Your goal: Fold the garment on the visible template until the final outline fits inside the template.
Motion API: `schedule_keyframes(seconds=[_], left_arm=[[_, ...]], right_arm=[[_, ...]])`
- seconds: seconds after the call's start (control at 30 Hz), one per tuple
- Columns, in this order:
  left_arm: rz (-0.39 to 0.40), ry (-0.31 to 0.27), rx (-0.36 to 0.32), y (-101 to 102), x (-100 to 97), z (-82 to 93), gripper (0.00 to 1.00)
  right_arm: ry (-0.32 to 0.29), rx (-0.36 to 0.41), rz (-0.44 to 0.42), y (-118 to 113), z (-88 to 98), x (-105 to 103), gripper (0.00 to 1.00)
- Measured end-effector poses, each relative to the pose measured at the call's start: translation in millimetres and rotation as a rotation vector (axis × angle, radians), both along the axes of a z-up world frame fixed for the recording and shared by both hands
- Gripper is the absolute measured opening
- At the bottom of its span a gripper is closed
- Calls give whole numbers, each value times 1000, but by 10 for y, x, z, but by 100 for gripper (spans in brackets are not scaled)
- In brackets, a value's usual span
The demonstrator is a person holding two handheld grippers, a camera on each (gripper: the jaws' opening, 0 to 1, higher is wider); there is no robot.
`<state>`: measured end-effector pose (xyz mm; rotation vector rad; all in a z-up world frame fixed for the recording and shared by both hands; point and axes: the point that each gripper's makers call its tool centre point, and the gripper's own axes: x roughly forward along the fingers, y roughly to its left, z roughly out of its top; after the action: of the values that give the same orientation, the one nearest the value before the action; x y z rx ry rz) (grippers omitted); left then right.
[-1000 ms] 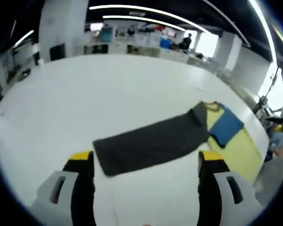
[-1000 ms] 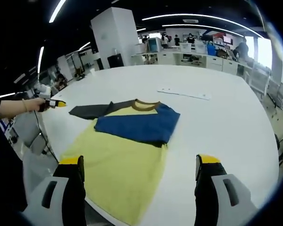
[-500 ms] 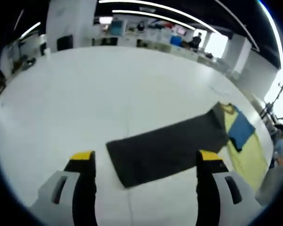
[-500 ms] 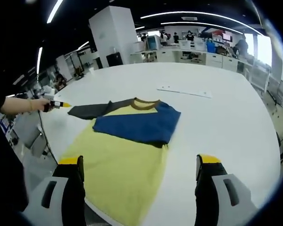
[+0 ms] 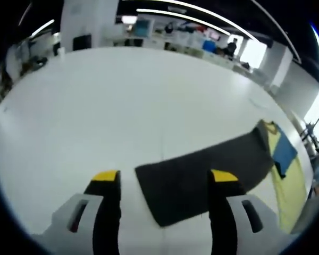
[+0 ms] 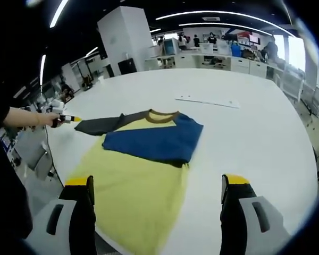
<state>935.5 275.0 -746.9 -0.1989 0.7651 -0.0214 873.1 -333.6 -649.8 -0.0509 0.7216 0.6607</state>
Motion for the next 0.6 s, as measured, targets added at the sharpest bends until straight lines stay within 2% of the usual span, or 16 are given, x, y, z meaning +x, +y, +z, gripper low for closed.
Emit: schedule_keyframes(seconds=[0.2,0.27,0.4,0.5,0.6], left_arm=[[22,2,24,190,73,-130,48],[33,0,29,235,85,-159,47],[30,2,29,267,103,-218,44],[37,10,39,287,95,-260,34],[53,2,35,297,99,-274,33]], right_arm=[[3,16,-8,26,21,24,99],[1,23,-12,29,33,34,99],[6,14,-10,20,18,30,99],[11,12,-12,14,10,29,99],[12,23,-18,20,21,37,99]])
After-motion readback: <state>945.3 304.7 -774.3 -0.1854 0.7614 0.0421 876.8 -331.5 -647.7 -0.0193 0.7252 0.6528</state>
